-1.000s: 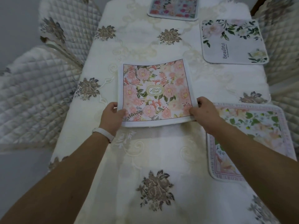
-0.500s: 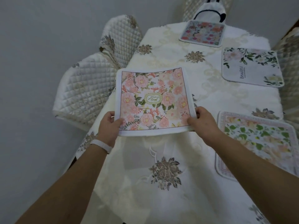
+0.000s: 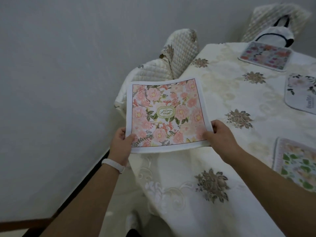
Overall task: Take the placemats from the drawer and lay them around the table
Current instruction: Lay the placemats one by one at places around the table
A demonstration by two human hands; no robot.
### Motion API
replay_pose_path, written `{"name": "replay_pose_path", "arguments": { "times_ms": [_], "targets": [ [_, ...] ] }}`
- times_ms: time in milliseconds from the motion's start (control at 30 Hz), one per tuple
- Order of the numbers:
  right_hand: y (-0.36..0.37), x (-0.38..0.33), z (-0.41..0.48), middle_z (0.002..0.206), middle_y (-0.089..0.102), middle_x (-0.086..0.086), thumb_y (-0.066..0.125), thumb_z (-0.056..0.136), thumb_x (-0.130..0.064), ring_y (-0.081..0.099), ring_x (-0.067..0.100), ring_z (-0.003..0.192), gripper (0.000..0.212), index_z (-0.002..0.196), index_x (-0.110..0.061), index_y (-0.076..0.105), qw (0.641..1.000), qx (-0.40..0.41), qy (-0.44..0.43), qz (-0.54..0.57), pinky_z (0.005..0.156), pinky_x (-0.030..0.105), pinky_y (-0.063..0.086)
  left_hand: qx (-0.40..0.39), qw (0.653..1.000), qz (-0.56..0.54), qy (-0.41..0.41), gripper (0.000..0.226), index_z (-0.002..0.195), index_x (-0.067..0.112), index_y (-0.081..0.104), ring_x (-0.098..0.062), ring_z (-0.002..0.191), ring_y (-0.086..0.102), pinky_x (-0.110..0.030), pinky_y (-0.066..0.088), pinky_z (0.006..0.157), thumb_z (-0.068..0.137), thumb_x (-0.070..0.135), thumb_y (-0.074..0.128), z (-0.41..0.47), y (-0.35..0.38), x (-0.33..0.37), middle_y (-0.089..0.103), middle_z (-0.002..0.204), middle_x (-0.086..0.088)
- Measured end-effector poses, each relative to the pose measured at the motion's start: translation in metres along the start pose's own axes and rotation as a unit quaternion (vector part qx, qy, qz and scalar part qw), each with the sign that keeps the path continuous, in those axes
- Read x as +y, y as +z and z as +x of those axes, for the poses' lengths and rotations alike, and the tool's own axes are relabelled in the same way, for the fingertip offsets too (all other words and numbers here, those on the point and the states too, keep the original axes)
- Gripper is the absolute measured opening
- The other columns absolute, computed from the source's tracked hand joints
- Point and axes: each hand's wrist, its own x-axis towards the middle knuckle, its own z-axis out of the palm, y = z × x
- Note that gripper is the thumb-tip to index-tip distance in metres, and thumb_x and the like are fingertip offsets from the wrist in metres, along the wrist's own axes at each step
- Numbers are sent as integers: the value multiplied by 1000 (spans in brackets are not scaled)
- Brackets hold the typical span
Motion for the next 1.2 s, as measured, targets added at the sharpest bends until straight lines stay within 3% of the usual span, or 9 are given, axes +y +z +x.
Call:
{"name": "replay_pose_path", "arguments": {
  "times_ms": [200,367,500,667,833,1000,1200],
  "targets": [
    [82,-40,-9,96,67,6,67,83,-8,65,30,87,17,93,-19,59,1000,-1,-11,-6,78,55,57,-21,999,-3,23,15,94,19,62,-20,83,71,-37,58,71,91,5,62,34,-89,-1,74,88,2],
    [174,-75,-21,97,67,6,68,85,-14,65,31,88,15,96,-20,60,1000,-1,-23,-18,78,56,56,-33,998,7,49,20,92,23,61,-14,79,71,-27,57,64,92,3,61,80,-180,7,75,85,10],
    [239,-107,-29,96,69,3,75,81,-19,68,26,86,23,100,-19,62,999,-12,-30,3,73,46,58,-38,997,10,64,19,93,22,61,-19,84,70,-35,57,72,91,3,62,110,-250,23,74,91,2],
    [298,-140,-34,92,71,-3,76,77,-20,69,17,80,25,98,-24,62,998,-20,-53,7,64,32,54,-18,997,6,81,23,94,24,60,-12,79,70,-26,55,65,92,1,59,131,-309,44,72,93,4],
    [333,-158,-19,90,71,-3,75,78,-20,69,10,69,21,93,-27,62,998,-18,-57,-5,55,28,56,-7,996,11,93,22,94,23,59,-2,72,68,-18,52,58,92,2,59,154,-328,56,70,93,4],
    [352,-166,15,95,71,-3,73,78,-22,70,18,84,23,98,-27,62,999,-16,-48,-17,77,45,60,-3,997,10,79,23,93,26,60,-4,73,69,-17,51,57,92,3,60,191,-332,60,71,91,7],
    [372,-172,84,95,69,-3,69,82,-25,68,20,86,16,95,-28,60,999,15,-50,-16,80,50,58,-27,997,-2,67,22,94,25,61,-8,75,71,-19,54,58,92,3,59,266,-310,66,75,84,11]
  ]
}}
